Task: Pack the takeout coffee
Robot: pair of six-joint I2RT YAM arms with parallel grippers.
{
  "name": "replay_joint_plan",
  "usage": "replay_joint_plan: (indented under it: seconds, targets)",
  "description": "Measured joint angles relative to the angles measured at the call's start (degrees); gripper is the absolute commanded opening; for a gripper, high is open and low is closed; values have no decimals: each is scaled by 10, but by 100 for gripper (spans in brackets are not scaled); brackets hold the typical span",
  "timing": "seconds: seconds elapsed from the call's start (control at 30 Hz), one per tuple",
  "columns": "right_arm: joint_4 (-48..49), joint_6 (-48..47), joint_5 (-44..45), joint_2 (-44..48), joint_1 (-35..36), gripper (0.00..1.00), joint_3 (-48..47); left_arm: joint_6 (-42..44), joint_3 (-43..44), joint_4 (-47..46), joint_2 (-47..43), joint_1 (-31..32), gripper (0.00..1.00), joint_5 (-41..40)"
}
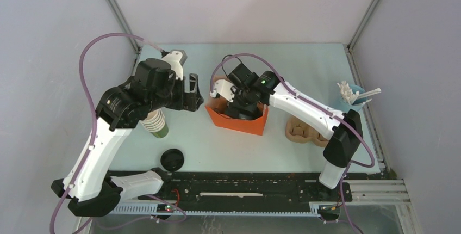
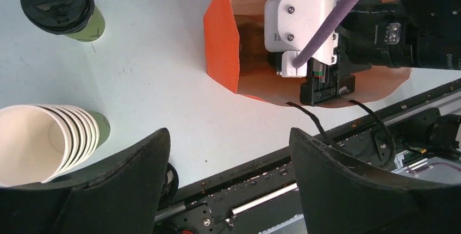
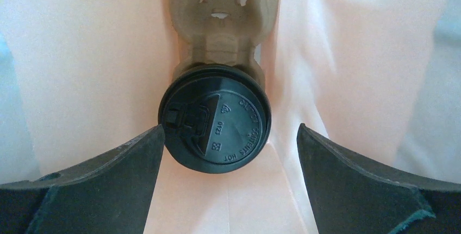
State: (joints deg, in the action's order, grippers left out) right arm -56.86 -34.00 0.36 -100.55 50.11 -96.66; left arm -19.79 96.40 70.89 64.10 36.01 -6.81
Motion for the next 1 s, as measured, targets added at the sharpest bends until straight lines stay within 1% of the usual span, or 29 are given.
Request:
replay_joint_plan:
  seconds: [0.17,0.27,0.33,0.4,0.47,0.57,0.67,0.77,0.83,1.0]
  targets:
    - [-26,38,33,3,7,100,-20,-8,0,-7,4,-2,75,6]
    - [-49,63,48,3,9,100,-52,-12,1,-16,12,-6,73,11]
    - [-60,80,54,3,10,99,-77,-14,3,-24,26,-10,73,16]
    - [-63,96,56,9,10,98,-91,-18,5,-33,43,-13,76,22]
    - [-66,107,56,21,11,97,-92,-23,6,-43,61,-15,78,27]
    - [-68,122,56,35,13,95,-92,-28,23,-55,98,-17,79,30]
    - [-70,136,56,44,14,93,-92,-32,58,-67,132,-20,75,30]
    - [-74,149,56,52,13,92,-92,-33,90,-81,160,-24,66,30]
    - [-75,156,55,58,12,91,-92,-33,101,-93,178,-25,62,30]
    - [-73,170,49,80,8,90,-92,-31,124,-99,238,-26,59,30]
